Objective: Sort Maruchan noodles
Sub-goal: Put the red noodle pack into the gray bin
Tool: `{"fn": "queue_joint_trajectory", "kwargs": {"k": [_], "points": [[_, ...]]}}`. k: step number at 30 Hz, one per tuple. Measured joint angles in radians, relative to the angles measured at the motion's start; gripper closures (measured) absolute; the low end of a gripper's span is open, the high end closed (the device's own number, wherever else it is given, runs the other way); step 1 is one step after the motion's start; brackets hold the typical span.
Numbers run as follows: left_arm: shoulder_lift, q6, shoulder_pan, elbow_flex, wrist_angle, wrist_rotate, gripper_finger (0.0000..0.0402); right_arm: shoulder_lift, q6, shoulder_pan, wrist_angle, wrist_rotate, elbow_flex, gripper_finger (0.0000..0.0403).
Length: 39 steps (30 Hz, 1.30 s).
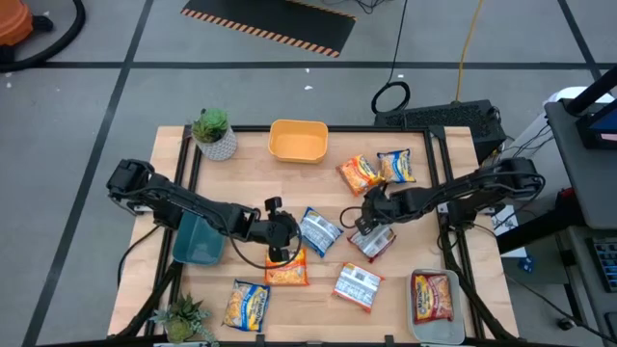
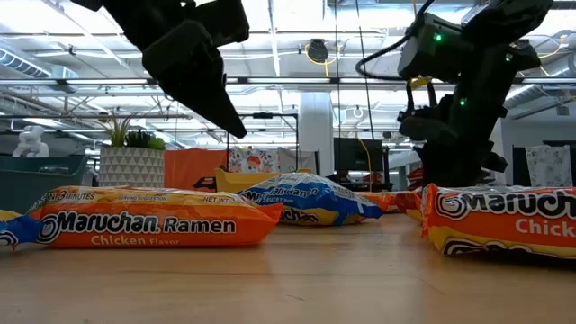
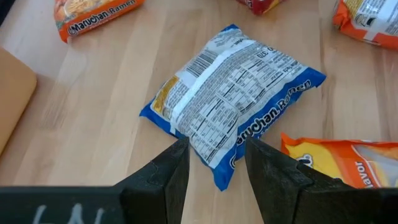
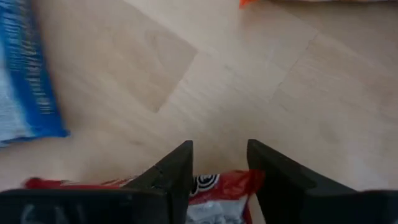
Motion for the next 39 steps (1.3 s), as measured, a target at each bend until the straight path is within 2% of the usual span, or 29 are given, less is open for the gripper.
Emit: {"fn": "queue_joint_trajectory", "kwargs": {"k": [8, 15, 21, 27, 33, 39], "points": [[0.000, -0.018, 0.009, 0.000, 0.012, 0.001, 0.0240, -0.042, -0.060, -0.027, -0.049, -0.079, 0.000, 0.0322], [0.000, -0.034, 0.021, 0.000, 0.053, 0.001, 0.0240, -0.041, -0.176, -0.063, -0.077, -0.138, 0.000, 0.0395], [0.000, -0.072, 0.038, 0.000, 0.096, 0.000, 0.0240, -0.052, -0.309, -0.090, -0.053, -0.141, 0.000, 0.0400], [0.000, -0.093, 0.040, 0.000, 0.146, -0.002, 0.0240, -0.150, -0.431, -0.102, -0.032, -0.134, 0.001, 0.0402], [0.000, -0.094, 0.047, -0.001, 0.246, -0.057, 0.0240, -0.289, -0.518, -0.102, 0.034, -0.067, 0.002, 0.0402], [0.013, -0.102, 0.051, 0.000, 0.408, -0.211, 0.0240, -0.381, -0.525, -0.101, 0.071, 0.137, 0.002, 0.0403]]}}
